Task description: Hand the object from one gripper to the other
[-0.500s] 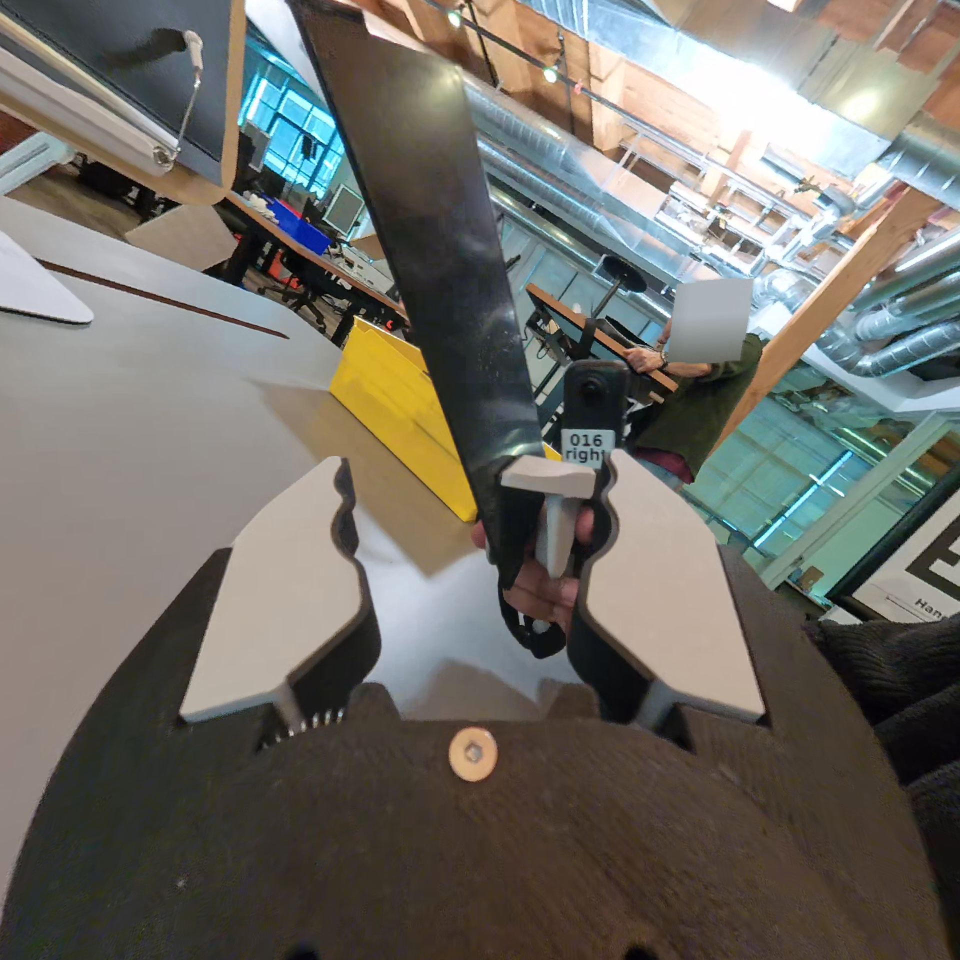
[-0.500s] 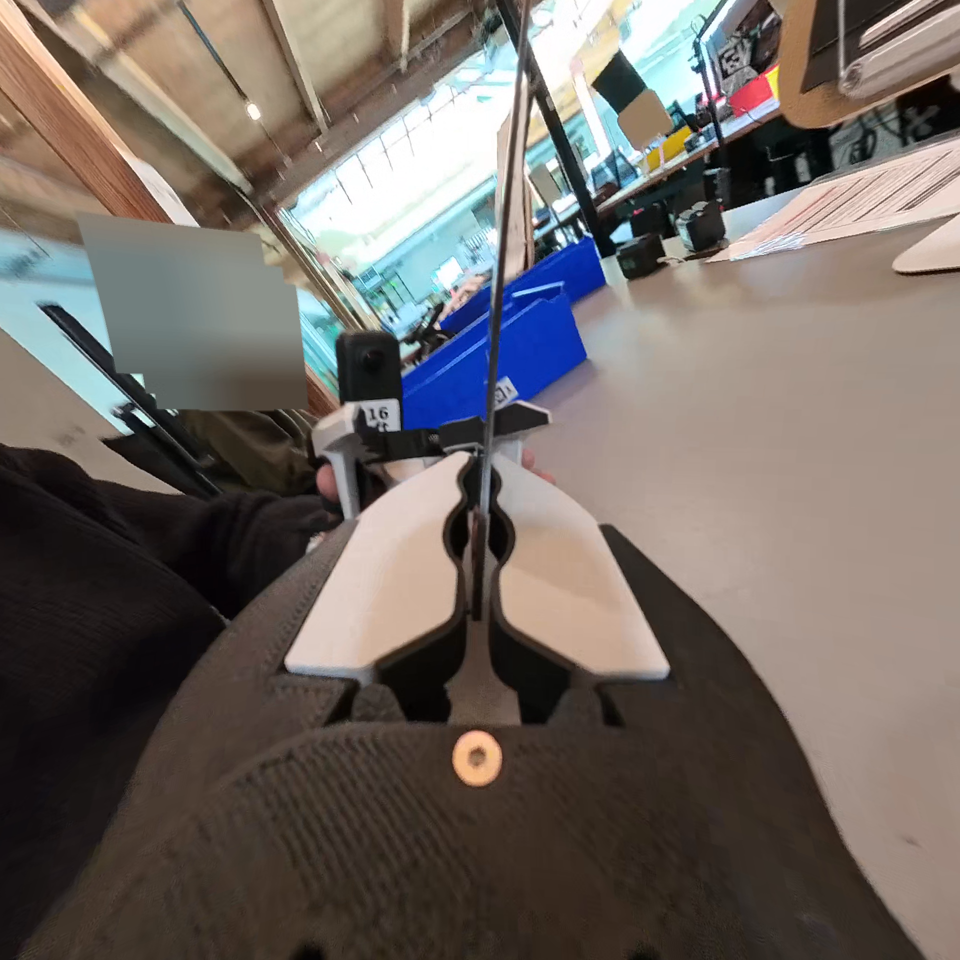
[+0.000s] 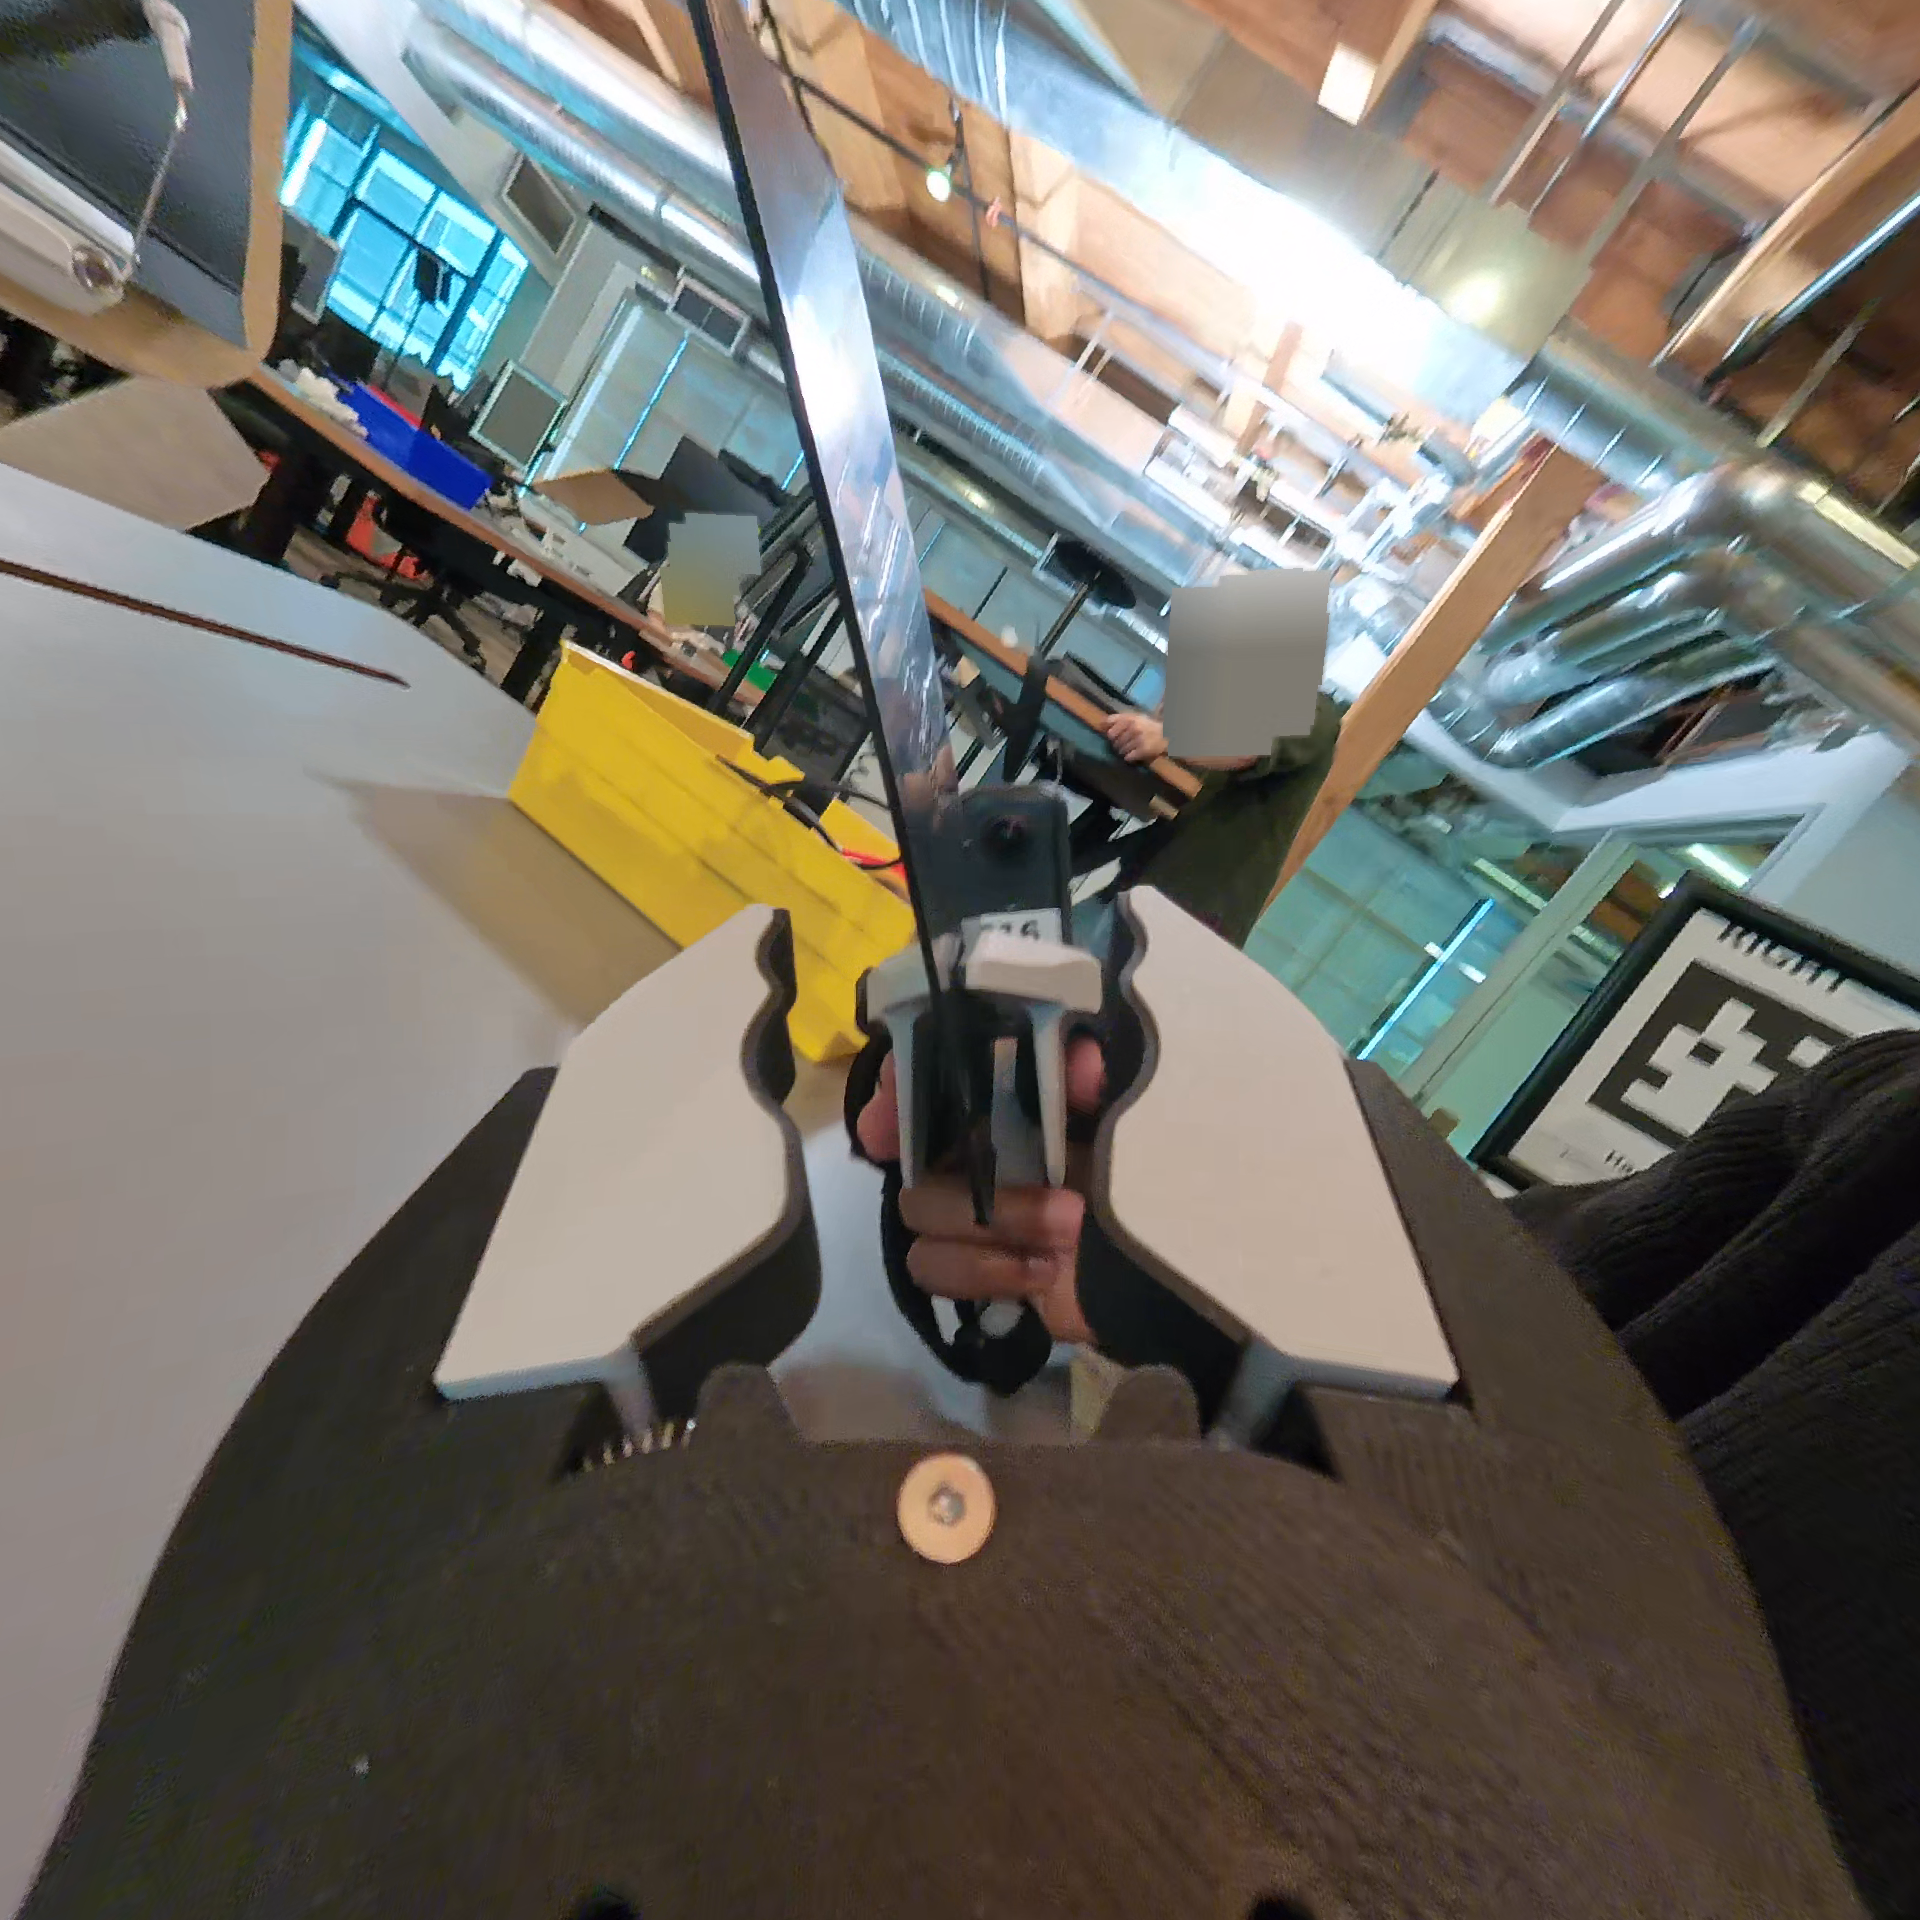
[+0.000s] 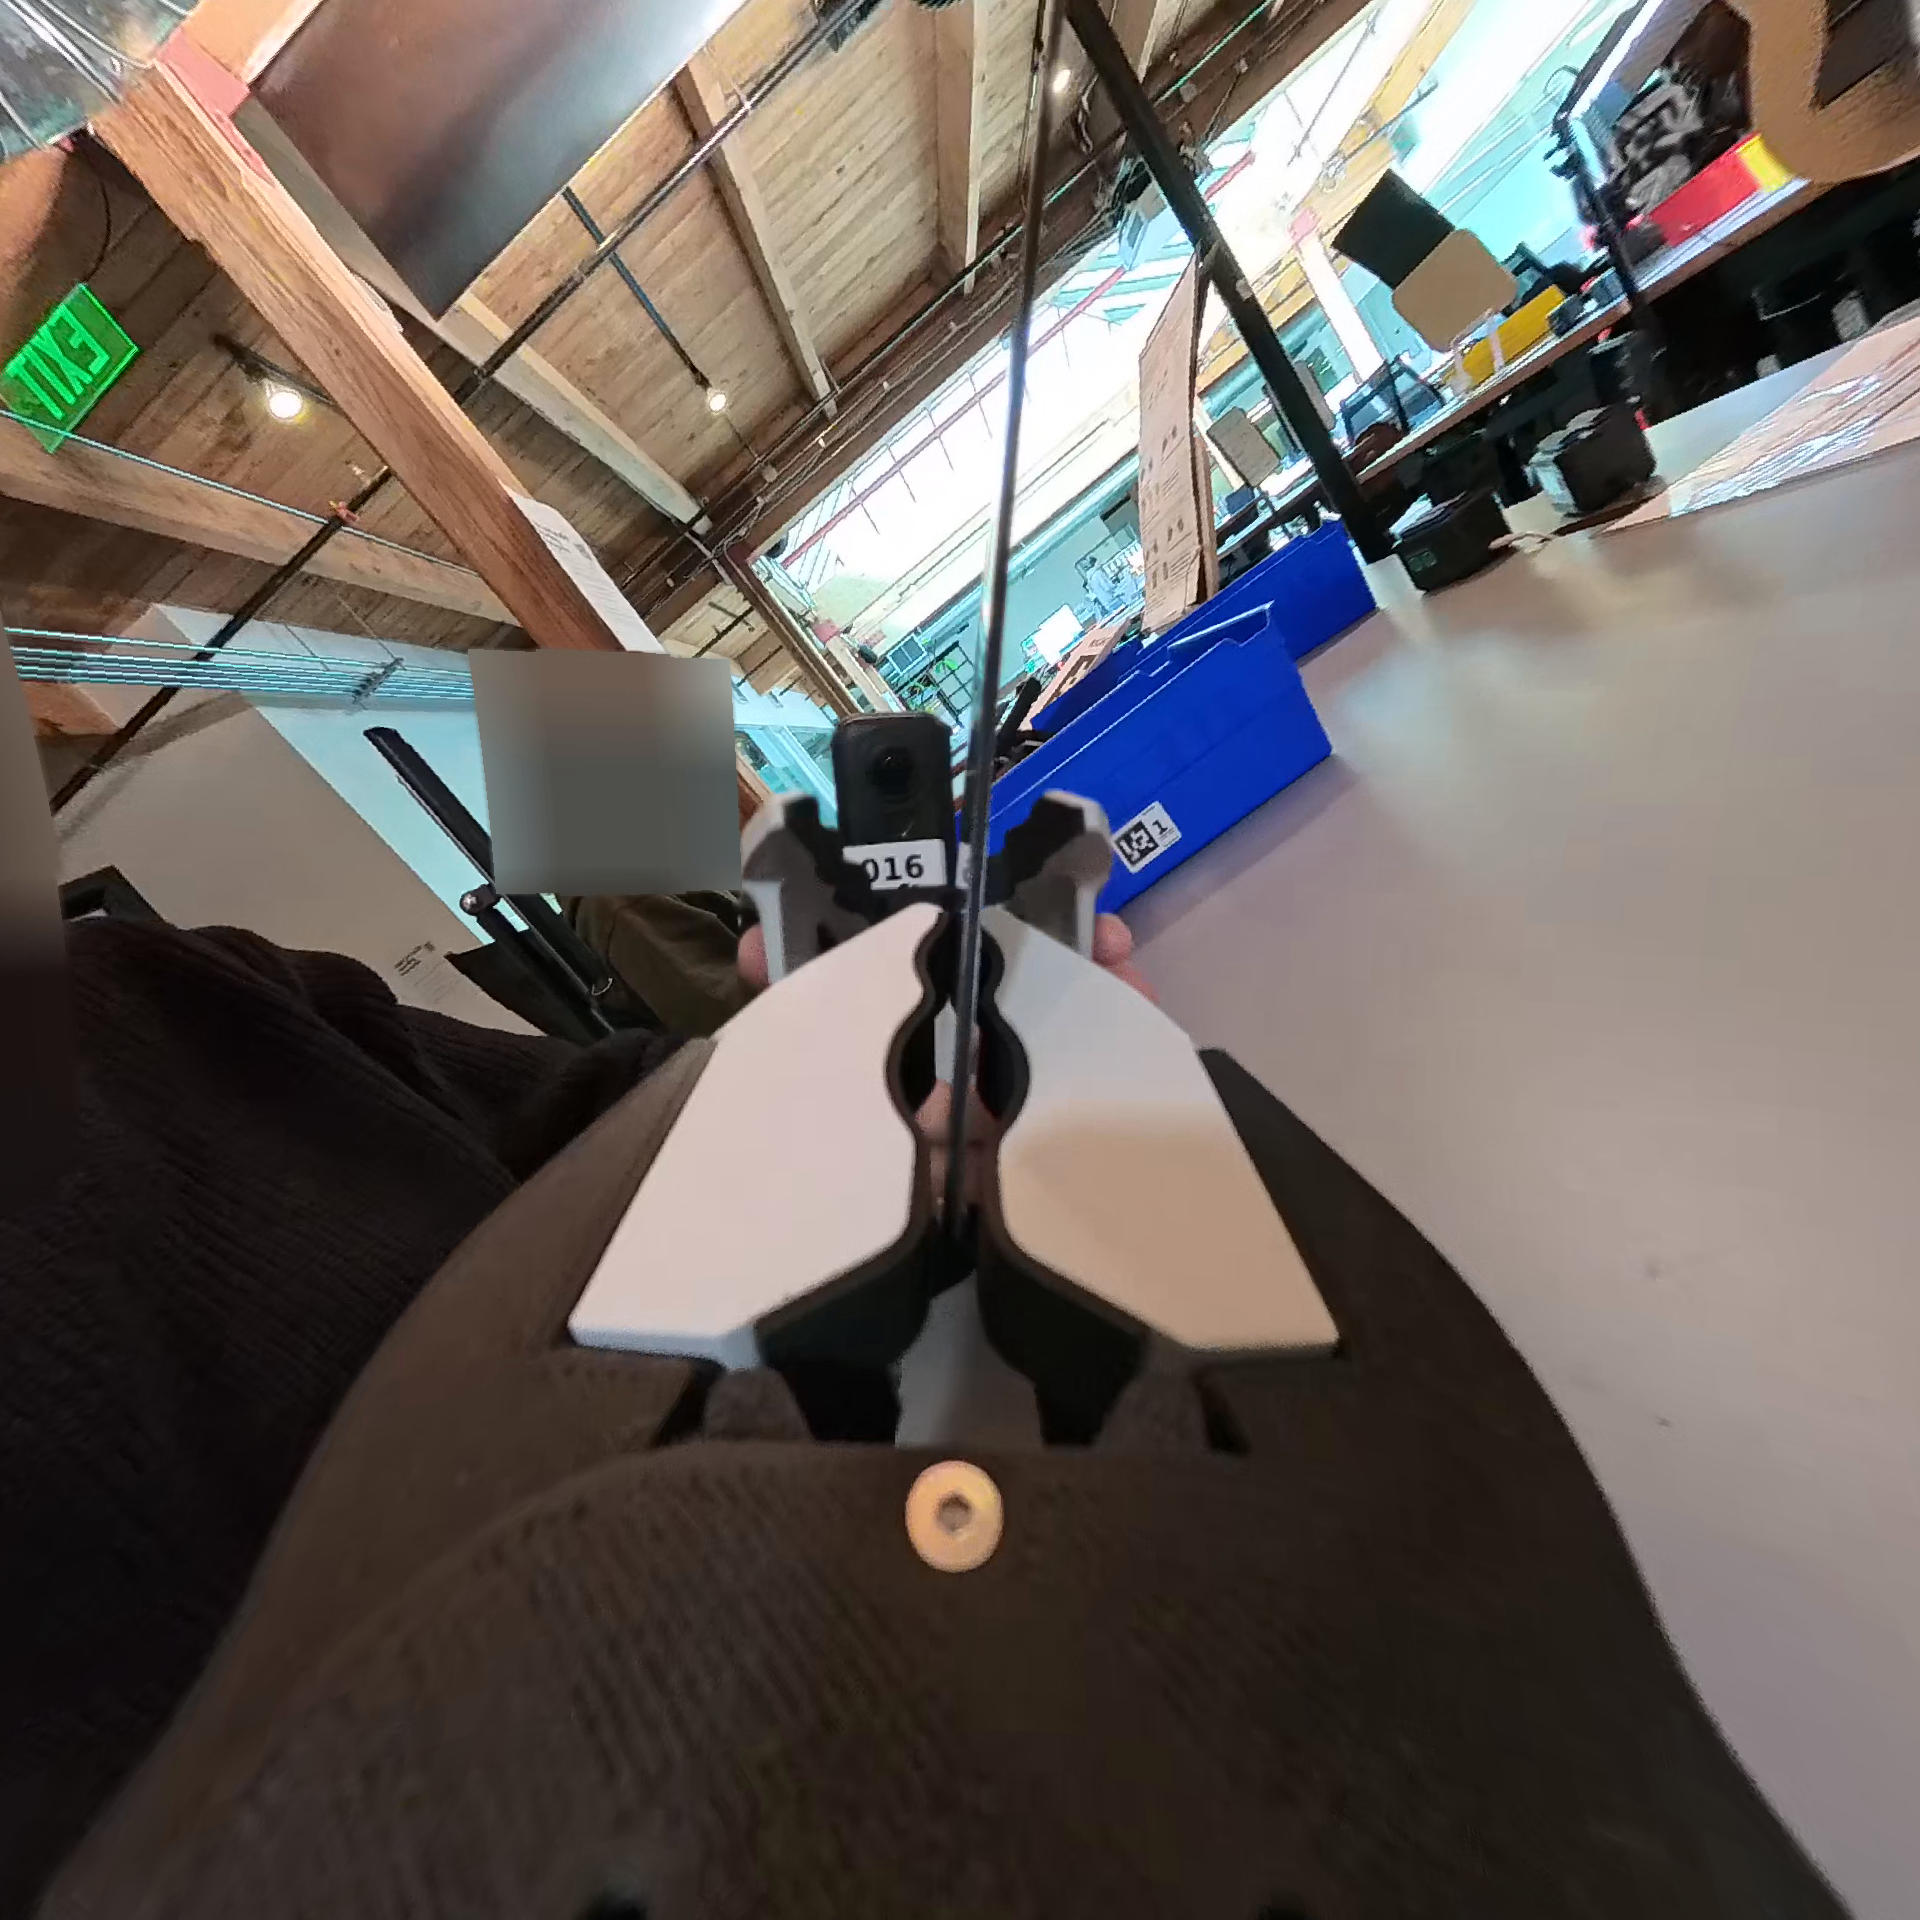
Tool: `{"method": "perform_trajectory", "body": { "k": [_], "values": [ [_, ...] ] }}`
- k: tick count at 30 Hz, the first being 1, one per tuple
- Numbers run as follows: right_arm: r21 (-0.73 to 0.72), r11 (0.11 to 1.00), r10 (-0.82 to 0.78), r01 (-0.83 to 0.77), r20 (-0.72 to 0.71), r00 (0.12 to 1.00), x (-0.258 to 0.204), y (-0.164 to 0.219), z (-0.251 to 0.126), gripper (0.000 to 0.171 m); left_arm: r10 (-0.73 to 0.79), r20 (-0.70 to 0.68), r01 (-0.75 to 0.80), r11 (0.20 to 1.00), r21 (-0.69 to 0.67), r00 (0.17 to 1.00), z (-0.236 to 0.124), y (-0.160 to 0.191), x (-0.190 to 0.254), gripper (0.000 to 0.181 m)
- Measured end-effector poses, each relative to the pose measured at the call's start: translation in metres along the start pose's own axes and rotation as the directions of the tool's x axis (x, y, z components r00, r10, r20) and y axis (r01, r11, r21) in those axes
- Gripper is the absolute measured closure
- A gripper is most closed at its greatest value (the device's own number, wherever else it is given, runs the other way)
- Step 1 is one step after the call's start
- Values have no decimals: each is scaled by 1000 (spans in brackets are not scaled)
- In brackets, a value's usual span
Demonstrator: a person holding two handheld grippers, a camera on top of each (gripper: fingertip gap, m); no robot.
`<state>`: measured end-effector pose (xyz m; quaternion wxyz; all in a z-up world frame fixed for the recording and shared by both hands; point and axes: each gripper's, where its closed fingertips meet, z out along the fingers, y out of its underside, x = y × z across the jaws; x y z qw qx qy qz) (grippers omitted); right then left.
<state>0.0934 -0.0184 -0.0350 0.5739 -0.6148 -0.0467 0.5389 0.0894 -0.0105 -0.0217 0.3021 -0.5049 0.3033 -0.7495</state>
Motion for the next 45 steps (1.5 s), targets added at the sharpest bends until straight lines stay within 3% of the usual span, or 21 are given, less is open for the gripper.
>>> {"method": "perform_trajectory", "body": {
  "k": [5, 9, 17, 19, 24, 35, 40, 45],
  "values": [
    [-8, 1000, 20, -20, 21, 1000, -2, 9, 5, 169, -79, -82, 84, 995, 62, 993, -7, -18, 5, 138],
    [-27, 1000, 10, -9, 33, 999, -4, 18, 10, 169, -111, -51, 115, 991, 73, 993, -9, -21, -4, 141],
    [-61, 998, -32, 35, 39, 999, -10, 30, 18, 169, -118, -67, 121, 992, 48, 991, -12, -20, -4, 179],
    [-62, 998, -31, 34, 41, 999, -9, 30, 17, 169, -96, -59, 97, 995, 28, 994, -11, -19, -4, 179],
    [-65, 995, -77, 76, -14, 997, 2, 22, 13, 130, -61, -10, 60, 998, -18, 998, -14, -20, -12, 179],
    [-263, 856, -492, 445, -151, 857, 23, 16, -3, 94, -53, 105, 67, 987, -143, 993, -27, -20, -48, 179],
    [-262, 870, -477, 416, -243, 845, 31, 7, -8, 95, 83, 198, -37, 974, -222, 977, -28, -12, -57, 179],
    [-234, 844, -537, 483, -383, 751, 26, -16, -2, 91, 368, 314, -296, 921, -255, 875, -24, -16, -49, 178]
  ]
}}
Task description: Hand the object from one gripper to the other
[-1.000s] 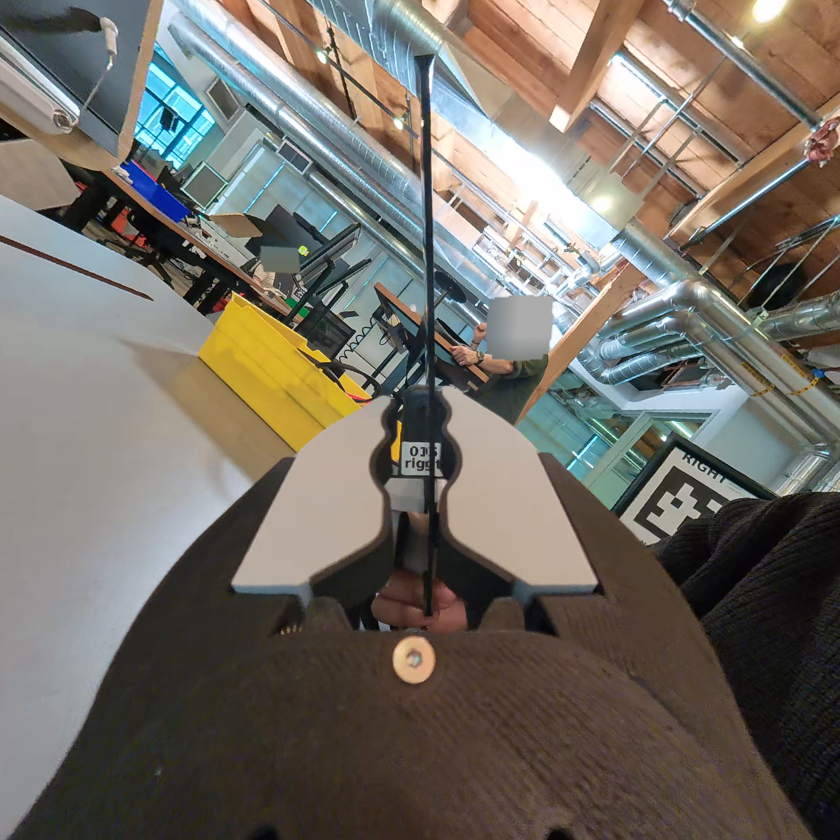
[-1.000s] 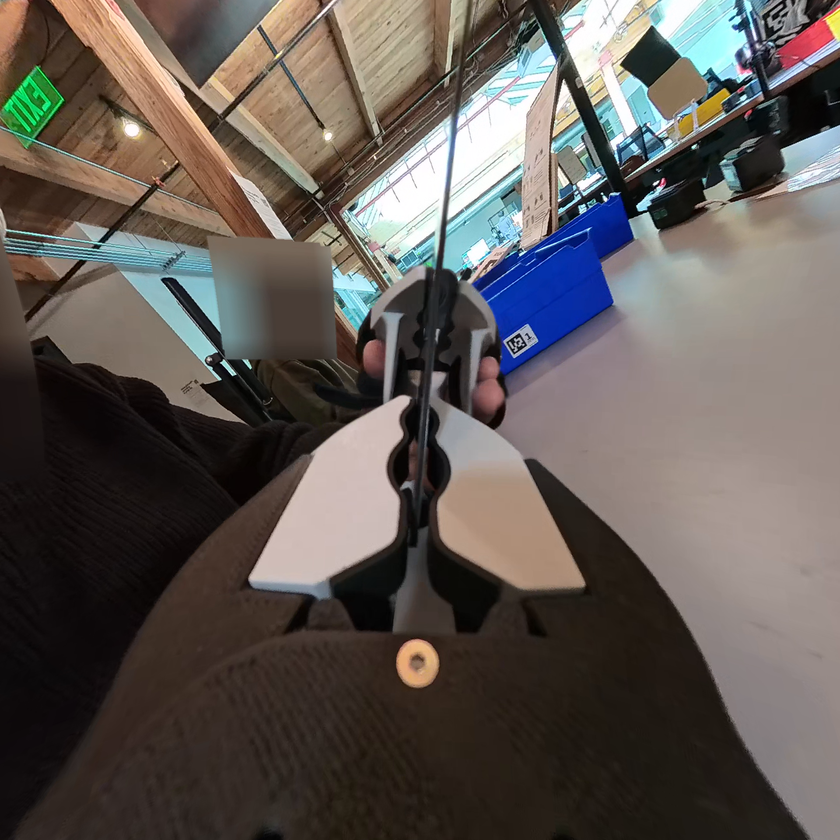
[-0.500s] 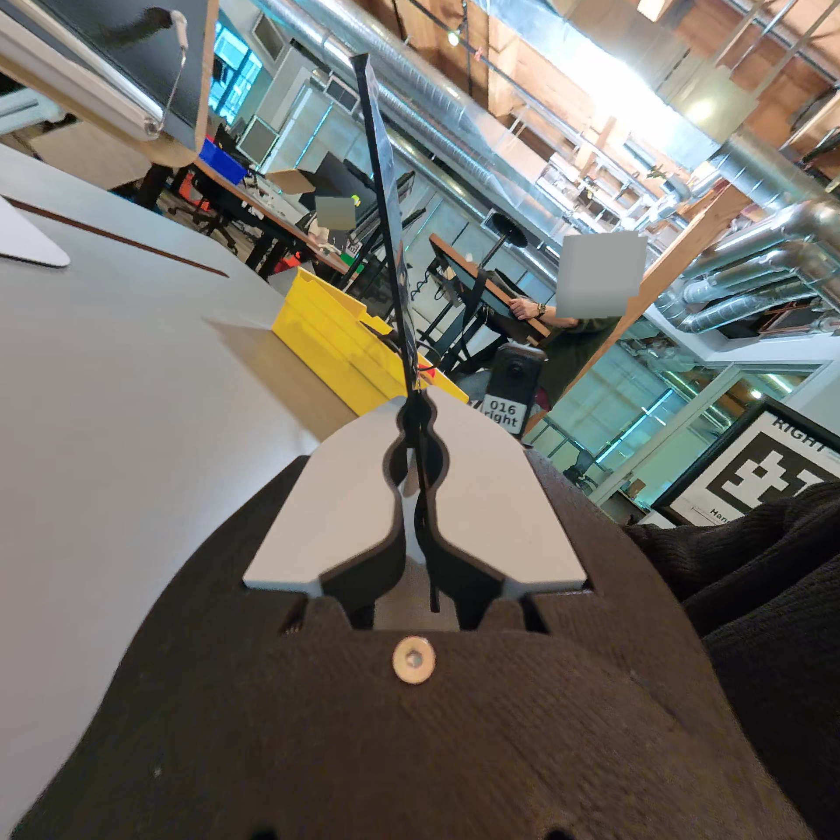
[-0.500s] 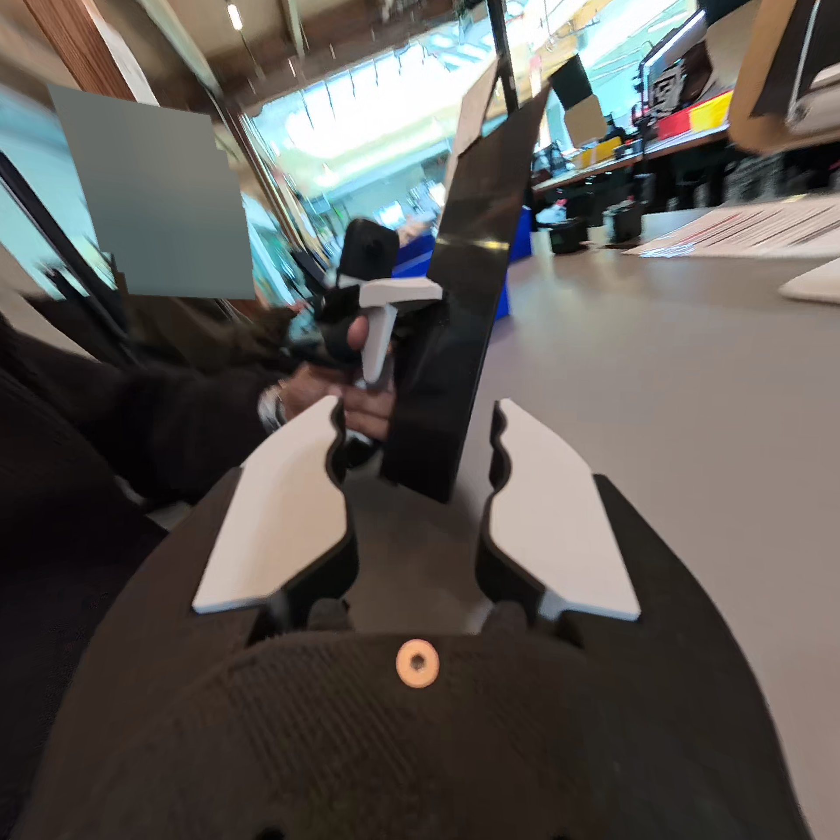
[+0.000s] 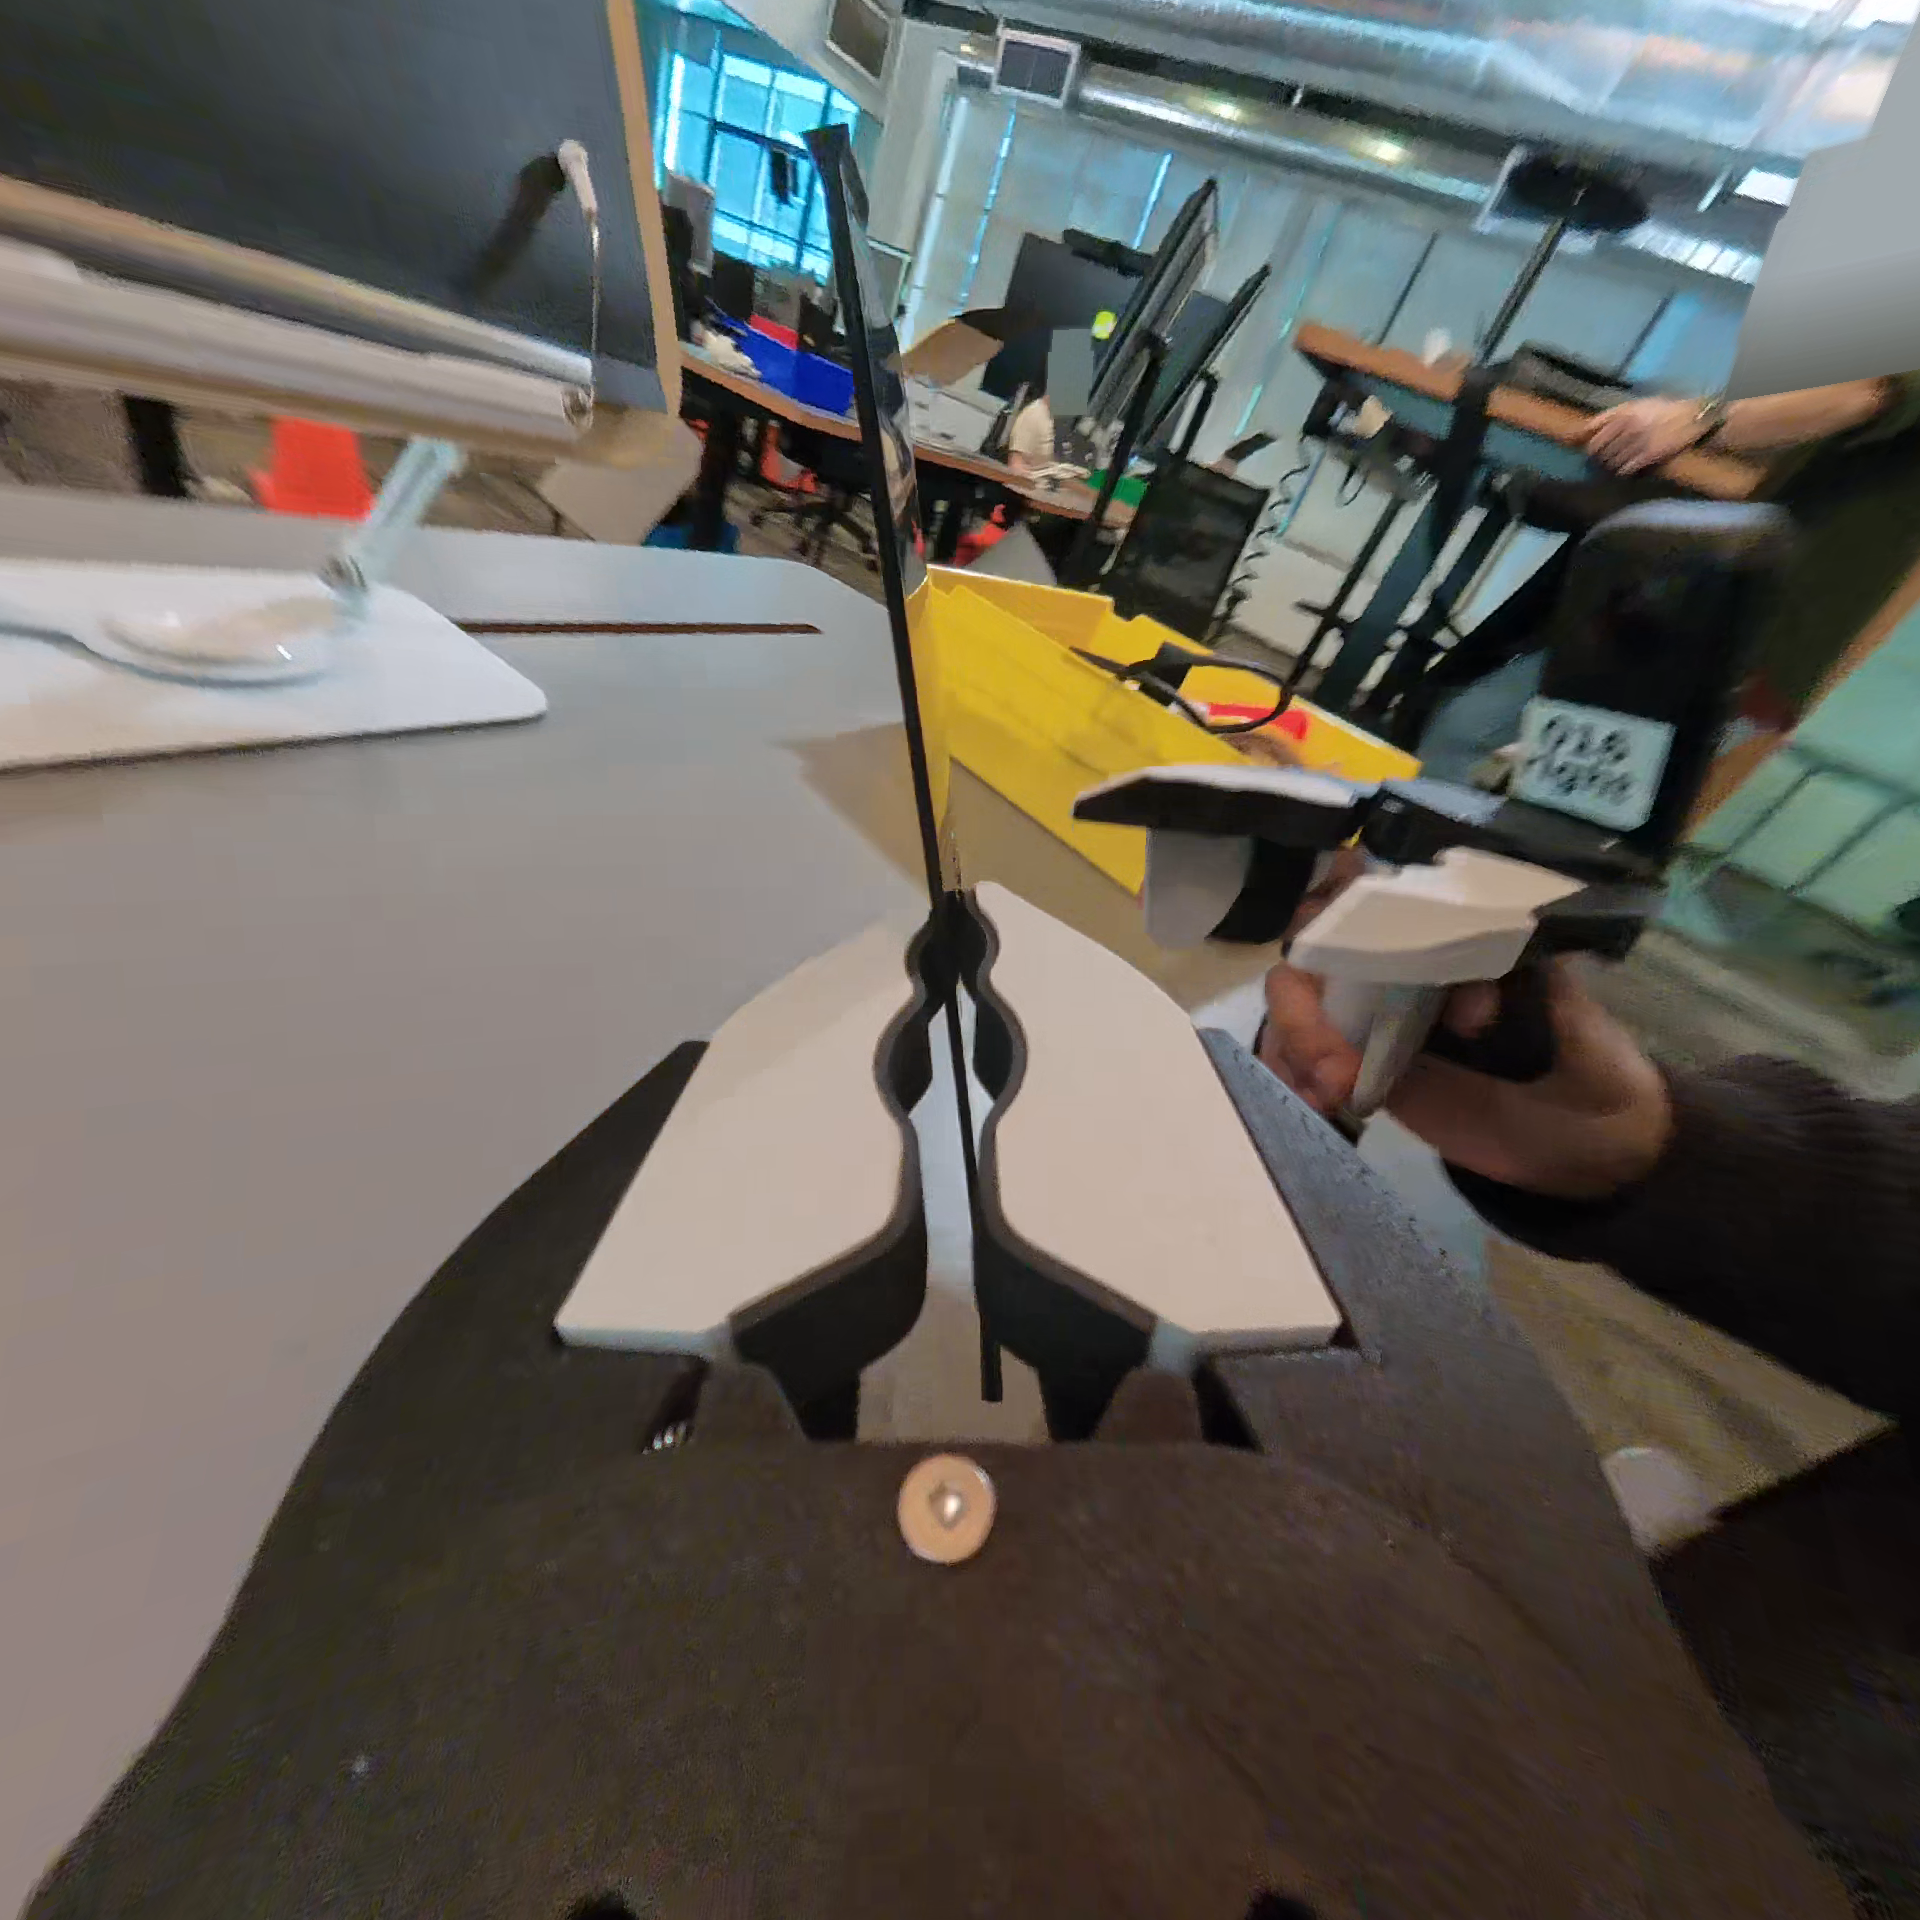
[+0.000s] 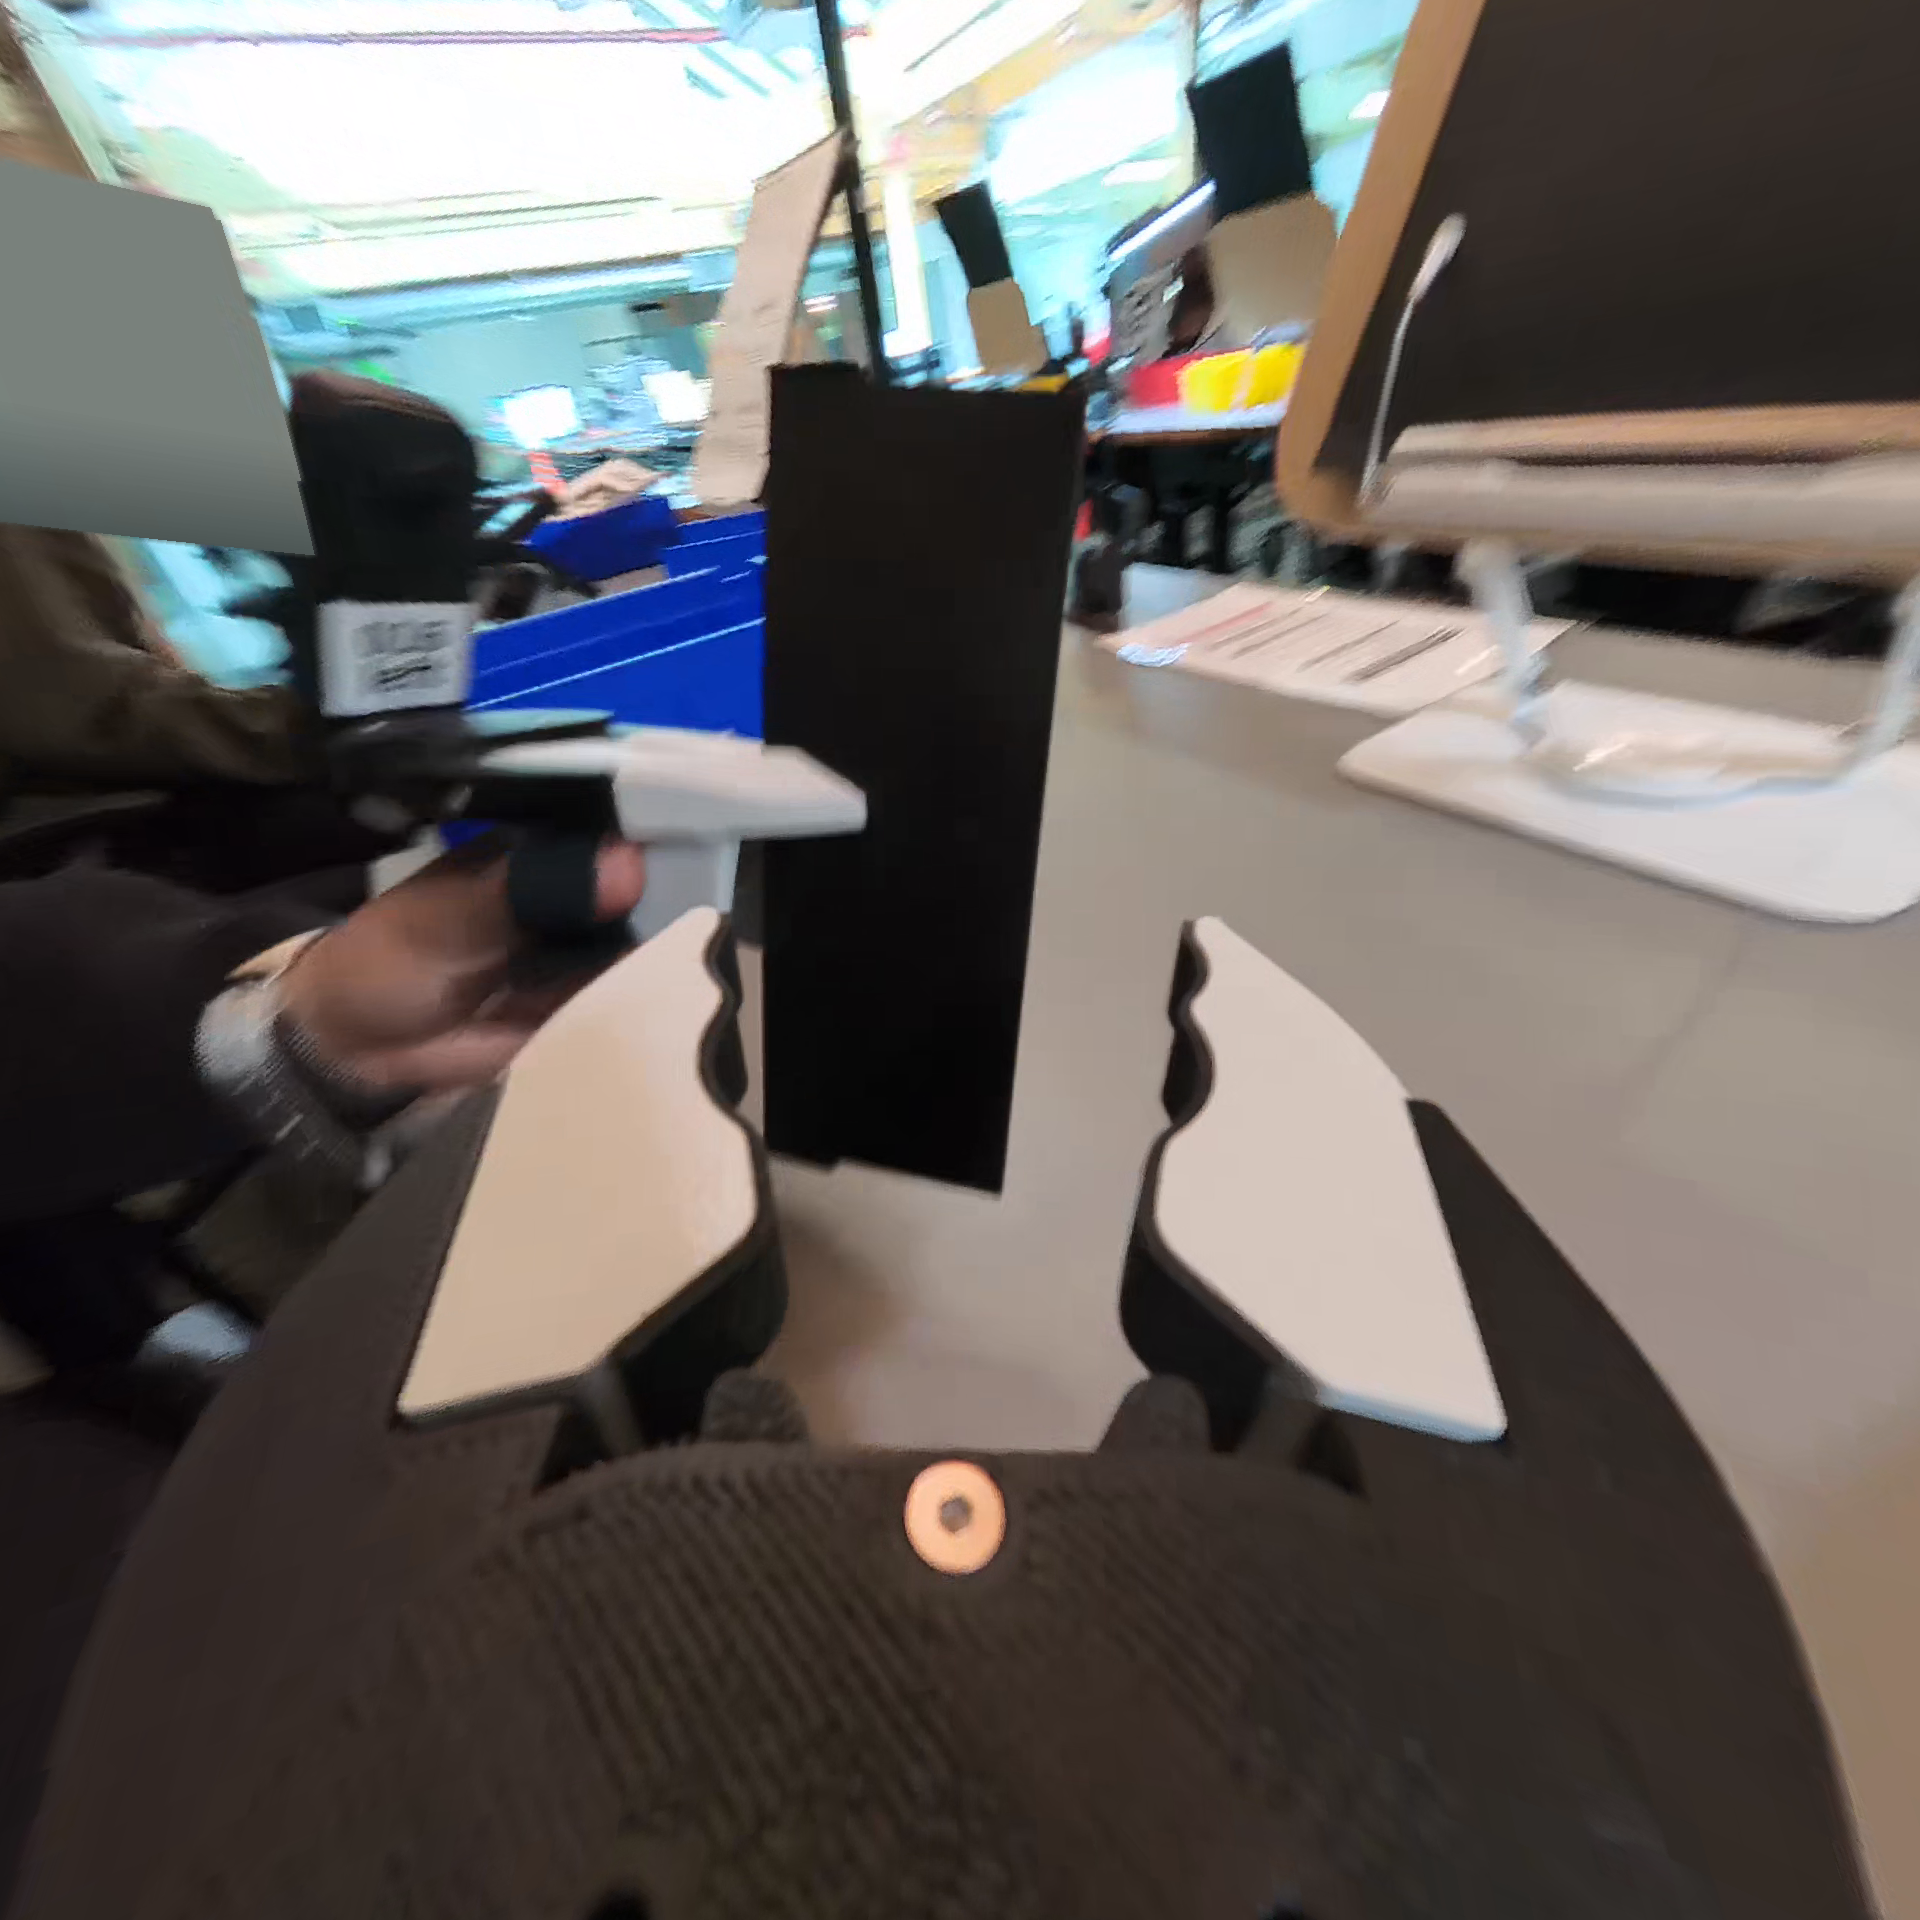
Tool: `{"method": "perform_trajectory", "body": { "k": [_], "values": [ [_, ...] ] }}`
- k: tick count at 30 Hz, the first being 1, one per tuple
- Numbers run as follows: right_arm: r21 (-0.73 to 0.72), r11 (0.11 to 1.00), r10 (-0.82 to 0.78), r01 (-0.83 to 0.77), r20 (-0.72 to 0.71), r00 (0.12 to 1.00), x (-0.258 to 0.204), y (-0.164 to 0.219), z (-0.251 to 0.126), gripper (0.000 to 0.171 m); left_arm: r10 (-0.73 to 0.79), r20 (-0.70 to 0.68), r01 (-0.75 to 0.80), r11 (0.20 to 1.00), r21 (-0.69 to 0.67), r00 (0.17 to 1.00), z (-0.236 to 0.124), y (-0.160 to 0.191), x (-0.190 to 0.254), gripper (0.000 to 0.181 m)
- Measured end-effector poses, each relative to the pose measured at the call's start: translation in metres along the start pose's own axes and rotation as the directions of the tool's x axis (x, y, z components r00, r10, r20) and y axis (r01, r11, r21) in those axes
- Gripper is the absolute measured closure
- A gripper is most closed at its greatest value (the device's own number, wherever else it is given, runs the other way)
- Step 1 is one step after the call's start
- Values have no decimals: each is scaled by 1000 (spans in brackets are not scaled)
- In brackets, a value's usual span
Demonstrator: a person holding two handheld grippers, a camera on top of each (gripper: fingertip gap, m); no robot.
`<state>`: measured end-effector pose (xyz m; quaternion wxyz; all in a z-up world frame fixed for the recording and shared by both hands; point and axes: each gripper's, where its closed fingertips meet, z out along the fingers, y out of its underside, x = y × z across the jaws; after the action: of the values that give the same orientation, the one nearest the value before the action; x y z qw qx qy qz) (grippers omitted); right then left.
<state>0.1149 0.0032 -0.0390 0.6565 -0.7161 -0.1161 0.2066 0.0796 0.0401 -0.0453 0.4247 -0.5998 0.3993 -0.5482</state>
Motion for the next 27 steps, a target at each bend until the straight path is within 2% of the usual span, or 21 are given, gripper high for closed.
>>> {"method": "perform_trajectory", "body": {
  "k": [4, 7, 11, 13, 17, 23, 27],
  "values": [
    [30, 991, -126, 129, -91, 988, -16, -22, 9, 71, 215, 41, -214, 976, -33, 976, 8, 6, 25, 179],
    [77, 985, -140, 152, -145, 979, -26, -36, 8, 57, 315, 50, -313, 949, -46, 948, 11, 11, 41, 179],
    [121, 992, -33, 48, -118, 992, -34, -44, 9, 66, 452, 77, -446, 891, -84, 889, 14, 18, 52, 179],
    [142, 989, -9, 27, -124, 992, -29, -48, 3, 88, 513, 101, -505, 858, -93, 852, 14, 19, 54, 179],
    [132, 991, 36, -23, -94, 995, -29, -48, 1, 88, 579, 119, -570, 815, -103, 807, 13, 17, 56, 179],
    [93, 996, 6, 2, -88, 996, -26, -45, 1, 88, 564, 90, -560, 826, -63, 821, 12, 17, 60, 178],
    [108, 994, -24, 31, -67, 997, -19, -50, -2, 89, 561, 73, -564, 826, 20, 825, 10, 10, 68, 146]
  ]
}}
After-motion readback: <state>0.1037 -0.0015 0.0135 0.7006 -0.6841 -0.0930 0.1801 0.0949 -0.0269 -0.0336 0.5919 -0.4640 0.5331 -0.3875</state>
